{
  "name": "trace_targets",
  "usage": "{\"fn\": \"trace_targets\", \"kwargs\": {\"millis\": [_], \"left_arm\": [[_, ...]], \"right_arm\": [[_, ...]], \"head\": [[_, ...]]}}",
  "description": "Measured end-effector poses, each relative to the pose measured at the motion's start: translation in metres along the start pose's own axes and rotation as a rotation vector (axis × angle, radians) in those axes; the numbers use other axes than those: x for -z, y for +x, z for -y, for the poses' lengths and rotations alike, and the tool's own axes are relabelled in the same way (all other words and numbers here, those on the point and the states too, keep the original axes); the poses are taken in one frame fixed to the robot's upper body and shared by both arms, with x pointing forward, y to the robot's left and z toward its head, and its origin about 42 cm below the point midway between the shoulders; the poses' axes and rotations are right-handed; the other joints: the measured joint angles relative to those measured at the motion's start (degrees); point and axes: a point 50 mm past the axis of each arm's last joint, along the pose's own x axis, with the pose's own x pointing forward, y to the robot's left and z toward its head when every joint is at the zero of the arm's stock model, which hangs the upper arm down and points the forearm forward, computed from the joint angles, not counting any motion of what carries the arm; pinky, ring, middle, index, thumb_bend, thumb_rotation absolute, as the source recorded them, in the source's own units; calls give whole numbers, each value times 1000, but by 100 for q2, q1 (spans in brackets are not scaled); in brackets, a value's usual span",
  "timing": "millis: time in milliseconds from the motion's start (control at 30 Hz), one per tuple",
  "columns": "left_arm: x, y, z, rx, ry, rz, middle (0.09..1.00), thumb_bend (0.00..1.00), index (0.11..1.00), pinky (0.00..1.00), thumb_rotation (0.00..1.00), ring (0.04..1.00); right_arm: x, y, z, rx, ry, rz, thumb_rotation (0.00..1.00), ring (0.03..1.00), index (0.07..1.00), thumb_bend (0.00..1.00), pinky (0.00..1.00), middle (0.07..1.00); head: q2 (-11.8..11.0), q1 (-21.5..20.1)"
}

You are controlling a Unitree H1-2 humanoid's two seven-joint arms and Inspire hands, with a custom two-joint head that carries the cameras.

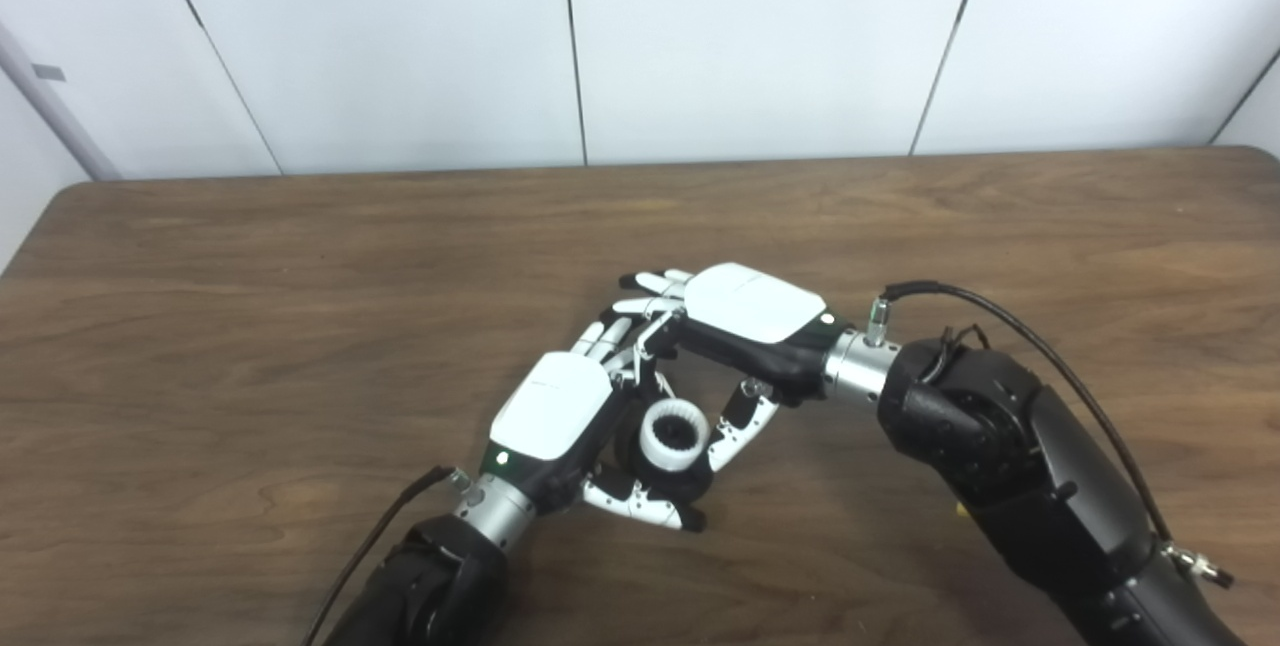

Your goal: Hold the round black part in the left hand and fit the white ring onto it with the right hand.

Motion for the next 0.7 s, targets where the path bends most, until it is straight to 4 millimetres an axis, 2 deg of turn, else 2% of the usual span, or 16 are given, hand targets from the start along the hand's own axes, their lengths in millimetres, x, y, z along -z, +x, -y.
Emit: {"fn": "trace_targets", "kwargs": {"millis": [200,233,267,333,367,467,700], "left_arm": [[0,0,0,-1,0,-1,855,520,479,1000,49,1000],[0,0,0,-1,0,-1,856,520,479,1000,49,1000],[1,0,0,-2,0,-2,858,520,479,1000,48,1000],[2,0,1,-3,-2,-5,857,521,479,1000,48,1000],[1,0,1,-4,-2,-4,853,521,479,1000,48,1000],[1,0,1,-4,-2,-3,849,521,479,1000,48,1000],[2,0,3,-10,-5,1,849,521,479,1000,48,1000]], "right_arm": [[0,0,-1,2,3,-2,136,1000,481,520,1000,927],[0,0,-1,2,5,-4,216,1000,530,723,1000,945],[0,0,-1,-2,7,-11,310,1000,609,859,1000,972],[-2,0,1,-19,5,-24,436,1000,759,965,1000,993],[-2,1,3,-26,6,-29,478,1000,827,987,1000,998],[-3,2,6,-47,14,-33,514,1000,897,1000,1000,1000],[-3,2,6,-52,36,-36,514,1000,915,1000,1000,1000]], "head": [[-44,-18],[-53,-18],[-53,-18],[-53,-18],[-53,-18],[-62,-18],[-70,-26]]}}
